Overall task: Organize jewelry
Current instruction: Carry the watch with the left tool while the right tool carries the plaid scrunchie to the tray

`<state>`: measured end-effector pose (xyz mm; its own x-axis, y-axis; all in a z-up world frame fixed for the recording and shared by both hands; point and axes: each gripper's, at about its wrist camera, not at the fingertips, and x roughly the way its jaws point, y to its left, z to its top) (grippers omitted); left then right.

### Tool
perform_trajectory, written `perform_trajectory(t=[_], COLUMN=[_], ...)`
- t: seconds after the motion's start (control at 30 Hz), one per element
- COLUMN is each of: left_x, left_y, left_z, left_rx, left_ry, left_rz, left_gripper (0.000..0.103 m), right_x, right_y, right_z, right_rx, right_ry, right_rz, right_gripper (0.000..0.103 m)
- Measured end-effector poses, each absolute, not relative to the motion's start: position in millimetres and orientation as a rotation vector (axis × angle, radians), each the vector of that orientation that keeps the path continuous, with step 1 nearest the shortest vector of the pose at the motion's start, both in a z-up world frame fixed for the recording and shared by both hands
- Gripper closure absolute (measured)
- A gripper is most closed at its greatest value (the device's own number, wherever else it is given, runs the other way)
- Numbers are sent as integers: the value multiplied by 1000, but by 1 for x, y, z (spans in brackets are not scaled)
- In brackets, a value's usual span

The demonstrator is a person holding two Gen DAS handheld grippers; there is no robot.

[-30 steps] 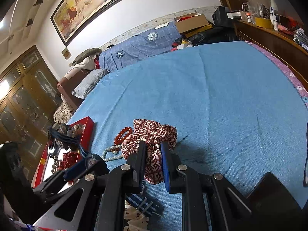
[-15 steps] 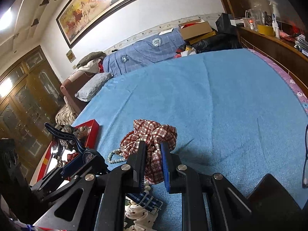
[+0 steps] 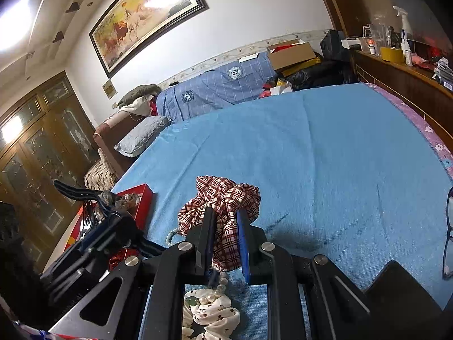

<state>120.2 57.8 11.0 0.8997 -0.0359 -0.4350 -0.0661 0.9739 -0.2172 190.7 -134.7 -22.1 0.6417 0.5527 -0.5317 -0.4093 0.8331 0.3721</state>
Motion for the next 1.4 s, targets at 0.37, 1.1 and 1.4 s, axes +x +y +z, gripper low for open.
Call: perform_trajectory(t=[0.37,1.1,1.4], left_x=[129,180,179], left_y=[54,48,48], left_z=[12,-54,-58], left_rx=[-201,-169,-178], left_ry=[471,870,862], left_rz=[48,69,83], left_gripper=[65,55,85], right_x=[188,189,189], right_y=[-131,-131,-128], right_z=[-22,-23,-22], right_rx=[212,212,204], right_ry=[668,680,679], right_rz=[570,561,567], right_gripper=[86,86,86])
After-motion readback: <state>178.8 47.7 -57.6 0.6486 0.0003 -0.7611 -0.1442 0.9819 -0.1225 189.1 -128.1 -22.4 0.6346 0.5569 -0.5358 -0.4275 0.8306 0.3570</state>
